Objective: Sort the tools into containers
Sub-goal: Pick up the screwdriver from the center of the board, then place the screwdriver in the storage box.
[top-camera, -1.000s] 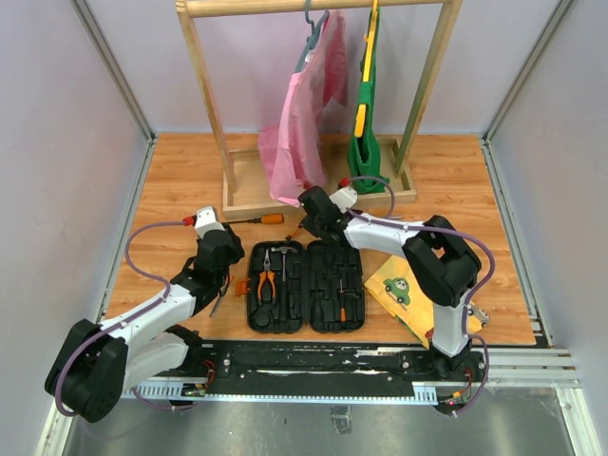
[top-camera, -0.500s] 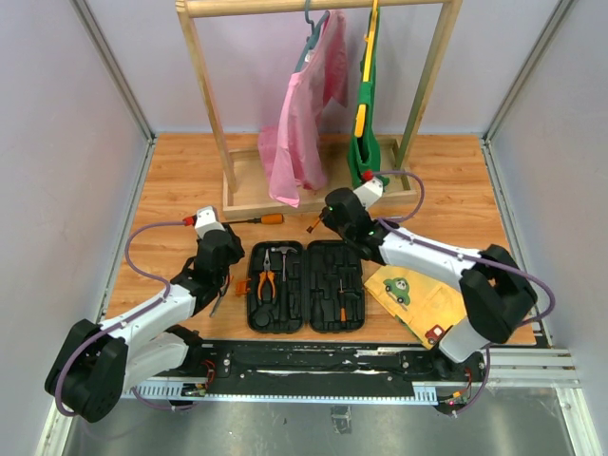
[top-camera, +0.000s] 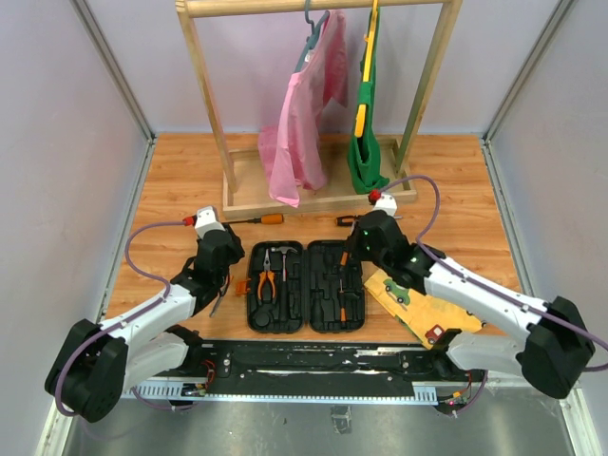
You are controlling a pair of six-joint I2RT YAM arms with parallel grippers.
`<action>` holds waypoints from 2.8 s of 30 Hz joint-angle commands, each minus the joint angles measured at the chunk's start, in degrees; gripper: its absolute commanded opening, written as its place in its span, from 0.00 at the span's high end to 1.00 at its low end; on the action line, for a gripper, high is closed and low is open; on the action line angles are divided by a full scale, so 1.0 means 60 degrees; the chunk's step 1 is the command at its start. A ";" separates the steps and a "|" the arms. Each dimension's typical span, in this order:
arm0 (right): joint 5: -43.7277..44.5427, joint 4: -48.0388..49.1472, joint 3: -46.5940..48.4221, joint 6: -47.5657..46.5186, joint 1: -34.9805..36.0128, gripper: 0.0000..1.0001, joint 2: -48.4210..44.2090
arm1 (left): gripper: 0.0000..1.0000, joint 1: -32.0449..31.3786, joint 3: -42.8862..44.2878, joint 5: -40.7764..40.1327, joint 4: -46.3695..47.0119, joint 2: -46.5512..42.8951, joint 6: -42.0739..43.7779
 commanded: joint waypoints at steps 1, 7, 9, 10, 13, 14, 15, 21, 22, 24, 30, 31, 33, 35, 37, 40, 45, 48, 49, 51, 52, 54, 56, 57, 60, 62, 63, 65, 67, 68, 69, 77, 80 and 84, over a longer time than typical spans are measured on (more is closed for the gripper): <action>-0.1208 -0.1337 -0.0298 -0.1083 0.0085 0.91 -0.0891 | 0.62 0.0077 0.0315 -0.0053 0.0005 -0.0269 0.0034; -0.2079 -0.2908 -0.0271 -0.1231 0.0057 0.90 -0.1474 | 0.61 0.0077 0.0207 0.0464 -0.0005 -0.1366 0.0006; -0.2388 -0.3187 -0.0240 -0.1230 0.0066 0.90 -0.1433 | 0.61 0.0076 0.0291 0.1001 0.0177 -0.1493 0.0072; -0.2530 -0.3298 -0.0234 -0.1247 0.0067 0.91 -0.1374 | 0.61 0.0077 0.0300 0.1246 0.0403 -0.1473 0.0090; -0.2792 -0.3478 -0.0195 -0.1247 0.0080 0.91 -0.1109 | 0.61 0.0077 0.0488 0.1870 0.1031 -0.1053 0.0125; -0.2857 -0.3499 -0.0195 -0.1238 0.0070 0.92 -0.1022 | 0.61 0.0077 0.0592 0.2016 0.1228 -0.0832 0.0122; -0.2918 -0.3505 -0.0206 -0.1209 0.0078 0.92 -0.0916 | 0.61 0.0070 0.0663 0.2131 0.1408 -0.0627 0.0122; -0.3190 -0.3744 -0.0164 -0.1236 0.0072 0.93 -0.0268 | 0.62 -0.0040 0.0362 0.3182 0.2587 0.0245 0.0208; -0.3198 -0.3796 -0.0151 -0.1182 0.0079 0.93 -0.0174 | 0.62 -0.0084 0.0166 0.3428 0.2865 0.0257 0.0208; -0.3278 -0.3787 -0.0203 -0.1033 0.0072 0.93 -0.0008 | 0.62 -0.0183 0.0080 0.4083 0.3054 0.0245 0.0210; -0.3414 -0.3780 -0.0329 -0.0684 0.0129 0.93 0.0334 | 0.61 -0.1329 0.0335 0.4611 0.3313 0.0861 0.0509; -0.3380 -0.3769 -0.0366 -0.0631 0.0150 0.93 0.0370 | 0.61 -0.1441 0.0382 0.4640 0.3313 0.1000 0.0410; -0.3363 -0.3776 -0.0412 -0.0550 0.0144 0.93 0.0460 | 0.62 -0.1576 0.0466 0.4691 0.3288 0.1302 0.0240; -0.3366 -0.3776 -0.0413 -0.0506 0.0170 0.92 0.0566 | 0.63 -0.1621 0.0550 0.4738 0.3273 0.1543 0.0144; -0.3404 -0.3776 -0.0415 -0.0439 0.0167 0.92 0.0695 | 0.63 -0.1622 0.0561 0.4770 0.3269 0.1625 0.0048; -0.3425 -0.3806 -0.0386 -0.0427 0.0201 0.91 0.0879 | 0.63 -0.1633 0.0550 0.5032 0.3055 0.1602 -0.0064; -0.3277 -0.3823 -0.0498 -0.0354 0.0231 0.90 0.1038 | 0.63 -0.1701 0.0000 0.5506 0.2690 0.1281 -0.0314; -0.3210 -0.3816 -0.0517 -0.0366 0.0231 0.88 0.1186 | 0.63 -0.1766 -0.0262 0.5421 0.2654 0.0868 -0.0289; -0.3206 -0.3807 -0.0509 -0.0368 0.0225 0.87 0.1242 | 0.63 -0.1781 -0.0285 0.5345 0.2630 0.0752 -0.0261; -0.3205 -0.3806 -0.0505 -0.0368 0.0235 0.86 0.1317 | 0.63 -0.1822 -0.0349 0.5220 0.2624 0.0593 -0.0164; -0.3187 -0.3794 -0.0525 -0.0357 0.0244 0.84 0.1341 | 0.62 -0.1826 -0.0374 0.5113 0.2624 0.0588 -0.0159; -0.3179 -0.3752 -0.0530 -0.0327 0.0240 0.80 0.1336 | 0.62 -0.1840 -0.0332 0.5121 0.2630 0.0722 -0.0122; -0.3187 -0.3726 -0.0506 -0.0324 0.0243 0.77 0.1263 | 0.62 -0.1867 -0.0215 0.5233 0.2625 0.0984 -0.0078; -0.3190 -0.3719 -0.0479 -0.0344 0.0235 0.76 0.1182 | 0.62 -0.1903 -0.0163 0.5259 0.2624 0.1098 -0.0059; -0.3183 -0.3725 -0.0359 -0.0503 0.0242 0.71 0.0762 | 0.62 -0.1957 -0.0014 0.5354 0.2632 0.1438 0.0022; -0.3110 -0.3849 -0.0259 -0.0616 0.0244 0.68 0.0453 | 0.61 -0.1993 0.0111 0.5467 0.2625 0.1691 0.0085; -0.3030 -0.3948 -0.0209 -0.0657 0.0239 0.67 0.0326 | 0.61 -0.2002 0.0163 0.5505 0.2624 0.1804 0.0112; -0.2905 -0.4219 -0.0087 -0.0743 0.0243 0.67 0.0183 | 0.61 -0.2023 0.0326 0.5549 0.2456 0.2022 0.0169; -0.2882 -0.4428 0.0013 -0.0831 0.0238 0.68 0.0151 | 0.61 -0.2030 0.0485 0.5536 0.2244 0.2161 0.0234; -0.2917 -0.4511 0.0052 -0.0843 0.0235 0.68 0.0195 | 0.61 -0.2043 0.0536 0.5515 0.2181 0.2208 0.0258; -0.2968 -0.4555 0.0072 -0.0872 0.0245 0.69 0.0245 | 0.61 -0.2057 0.0557 0.5498 0.2172 0.2251 0.0291; -0.3057 -0.4443 -0.0020 -0.0806 0.0252 0.71 0.0402 | 0.59 -0.2176 0.0979 0.5701 0.1895 0.3017 0.0385; -0.3073 -0.4374 -0.0078 -0.0754 0.0272 0.70 0.0439 | 0.58 -0.2233 0.1173 0.5746 0.1749 0.3360 0.0385; -0.3099 -0.4222 -0.0177 -0.0688 0.0272 0.69 0.0462 | 0.56 -0.2266 0.1374 0.5642 0.1488 0.3710 0.0414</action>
